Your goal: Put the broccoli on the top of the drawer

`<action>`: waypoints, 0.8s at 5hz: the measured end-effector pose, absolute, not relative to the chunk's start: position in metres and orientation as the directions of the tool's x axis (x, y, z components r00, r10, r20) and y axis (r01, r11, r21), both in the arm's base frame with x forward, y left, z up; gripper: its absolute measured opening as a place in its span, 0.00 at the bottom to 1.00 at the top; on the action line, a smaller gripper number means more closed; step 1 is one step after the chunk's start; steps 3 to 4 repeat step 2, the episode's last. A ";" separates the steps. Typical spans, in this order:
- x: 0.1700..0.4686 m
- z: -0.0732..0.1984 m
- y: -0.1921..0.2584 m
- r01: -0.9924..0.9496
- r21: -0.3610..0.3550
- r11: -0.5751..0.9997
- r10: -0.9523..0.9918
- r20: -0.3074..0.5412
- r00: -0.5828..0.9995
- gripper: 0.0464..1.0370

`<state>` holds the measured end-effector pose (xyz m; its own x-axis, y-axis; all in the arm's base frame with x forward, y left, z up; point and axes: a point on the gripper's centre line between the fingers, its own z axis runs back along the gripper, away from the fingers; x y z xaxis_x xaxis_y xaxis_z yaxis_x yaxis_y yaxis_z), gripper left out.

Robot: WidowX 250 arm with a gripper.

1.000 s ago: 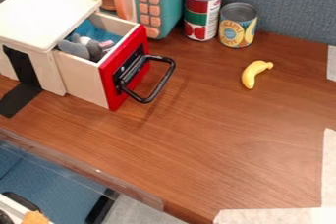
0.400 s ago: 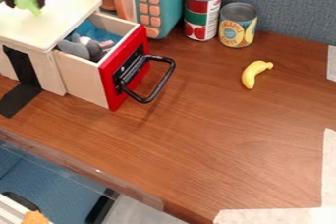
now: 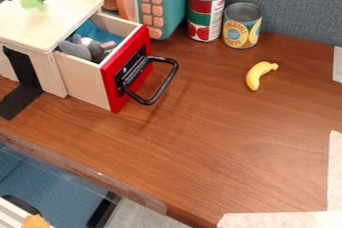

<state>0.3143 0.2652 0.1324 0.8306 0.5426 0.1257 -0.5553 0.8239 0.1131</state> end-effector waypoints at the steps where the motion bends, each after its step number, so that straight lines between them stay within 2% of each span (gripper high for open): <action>1: 0.323 0.150 0.260 -0.519 0.117 0.847 0.503 0.141 0.853 0.97; 2: 0.334 0.166 0.252 -0.465 0.109 0.879 0.447 0.155 0.881 0.96; 4: 0.334 0.166 0.252 -0.465 0.109 0.879 0.447 0.155 0.881 0.96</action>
